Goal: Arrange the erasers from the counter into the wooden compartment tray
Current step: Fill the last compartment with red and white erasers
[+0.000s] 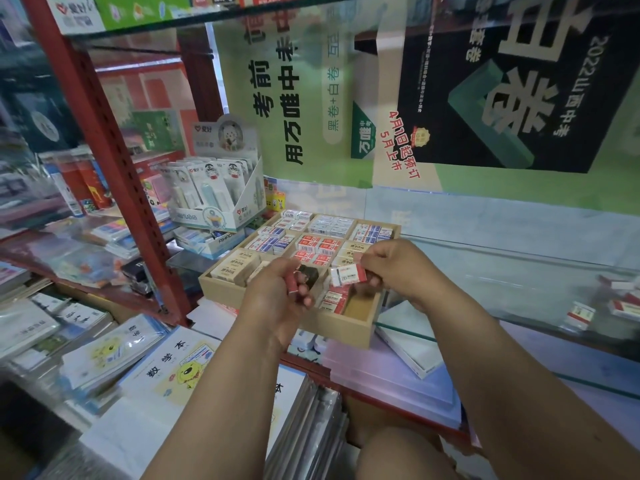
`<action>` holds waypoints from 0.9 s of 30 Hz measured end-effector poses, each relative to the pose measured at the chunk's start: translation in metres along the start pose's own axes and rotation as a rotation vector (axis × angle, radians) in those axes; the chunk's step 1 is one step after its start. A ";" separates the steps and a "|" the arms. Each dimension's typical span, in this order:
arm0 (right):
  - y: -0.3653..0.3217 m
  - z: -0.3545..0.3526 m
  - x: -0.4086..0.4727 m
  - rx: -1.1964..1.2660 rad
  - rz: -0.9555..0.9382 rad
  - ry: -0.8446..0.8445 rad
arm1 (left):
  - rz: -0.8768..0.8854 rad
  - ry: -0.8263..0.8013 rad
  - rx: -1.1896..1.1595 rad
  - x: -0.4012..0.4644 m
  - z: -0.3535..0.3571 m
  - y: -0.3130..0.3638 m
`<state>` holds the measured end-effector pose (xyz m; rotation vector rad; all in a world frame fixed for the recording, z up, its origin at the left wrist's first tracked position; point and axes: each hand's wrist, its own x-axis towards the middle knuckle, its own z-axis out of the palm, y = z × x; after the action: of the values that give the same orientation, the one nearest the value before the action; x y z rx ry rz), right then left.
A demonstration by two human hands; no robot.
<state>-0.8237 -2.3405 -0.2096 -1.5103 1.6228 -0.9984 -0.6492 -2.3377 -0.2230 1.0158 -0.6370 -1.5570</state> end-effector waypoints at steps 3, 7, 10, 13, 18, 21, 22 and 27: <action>-0.007 0.006 -0.006 0.232 0.032 -0.078 | -0.008 -0.072 0.193 0.000 0.007 -0.007; -0.005 0.011 -0.004 0.173 -0.001 -0.041 | -0.007 -0.032 0.234 0.008 0.009 -0.013; -0.002 0.004 -0.006 -0.047 -0.209 0.019 | -0.006 0.004 0.234 0.009 0.009 -0.012; -0.004 0.004 -0.010 -0.157 -0.360 -0.053 | -0.017 0.007 0.250 0.010 0.011 -0.012; -0.002 -0.003 -0.006 -0.248 -0.327 0.028 | 0.001 0.040 0.286 0.013 0.013 -0.017; 0.000 -0.005 0.000 -0.436 -0.215 0.072 | 0.037 0.124 0.228 0.018 0.006 -0.013; 0.000 -0.004 0.003 -0.505 -0.185 0.066 | 0.036 0.140 0.200 0.019 0.003 -0.012; -0.001 0.009 0.014 -0.828 -0.111 -0.054 | 0.026 0.147 0.146 0.020 0.000 -0.011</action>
<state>-0.8168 -2.3556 -0.2128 -2.1412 2.0530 -0.3104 -0.6552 -2.3539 -0.2374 1.2149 -0.6660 -1.4143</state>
